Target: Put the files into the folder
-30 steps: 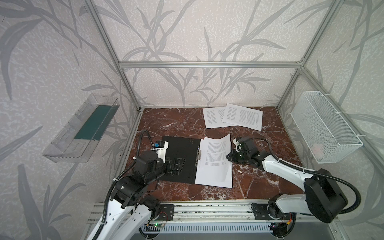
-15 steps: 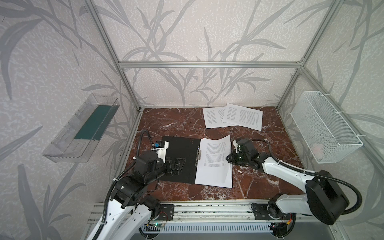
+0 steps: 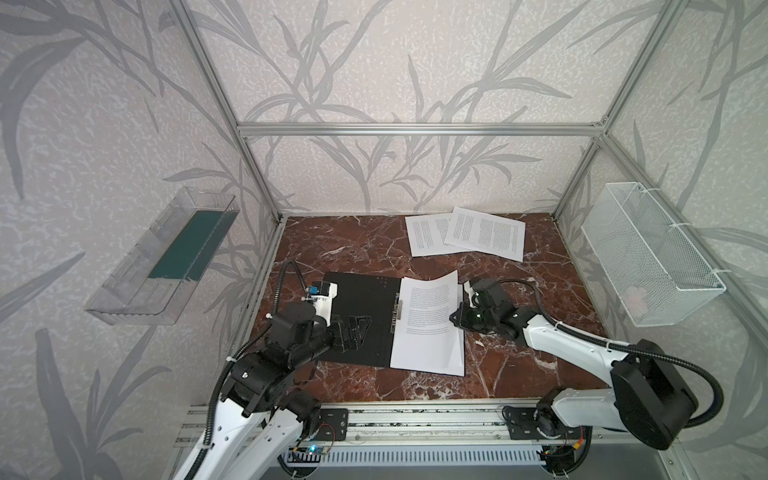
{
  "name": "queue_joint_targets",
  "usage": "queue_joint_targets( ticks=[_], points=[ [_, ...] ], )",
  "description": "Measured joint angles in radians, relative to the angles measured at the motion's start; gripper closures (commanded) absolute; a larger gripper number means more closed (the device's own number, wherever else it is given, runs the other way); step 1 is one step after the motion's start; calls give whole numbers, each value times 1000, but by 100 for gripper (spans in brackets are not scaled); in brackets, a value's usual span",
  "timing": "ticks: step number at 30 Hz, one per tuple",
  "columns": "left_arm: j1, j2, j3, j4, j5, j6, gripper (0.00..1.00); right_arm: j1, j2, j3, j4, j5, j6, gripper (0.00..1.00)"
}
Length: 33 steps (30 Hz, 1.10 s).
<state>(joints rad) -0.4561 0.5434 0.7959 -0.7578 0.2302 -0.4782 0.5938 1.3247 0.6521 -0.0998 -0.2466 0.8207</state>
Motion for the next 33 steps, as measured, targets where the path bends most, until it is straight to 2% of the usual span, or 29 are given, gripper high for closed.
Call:
queue_joint_targets(
  ticks=[33],
  points=[
    [0, -5, 0, 0, 5, 0, 1, 27, 18, 0, 16, 3, 1, 100]
  ],
)
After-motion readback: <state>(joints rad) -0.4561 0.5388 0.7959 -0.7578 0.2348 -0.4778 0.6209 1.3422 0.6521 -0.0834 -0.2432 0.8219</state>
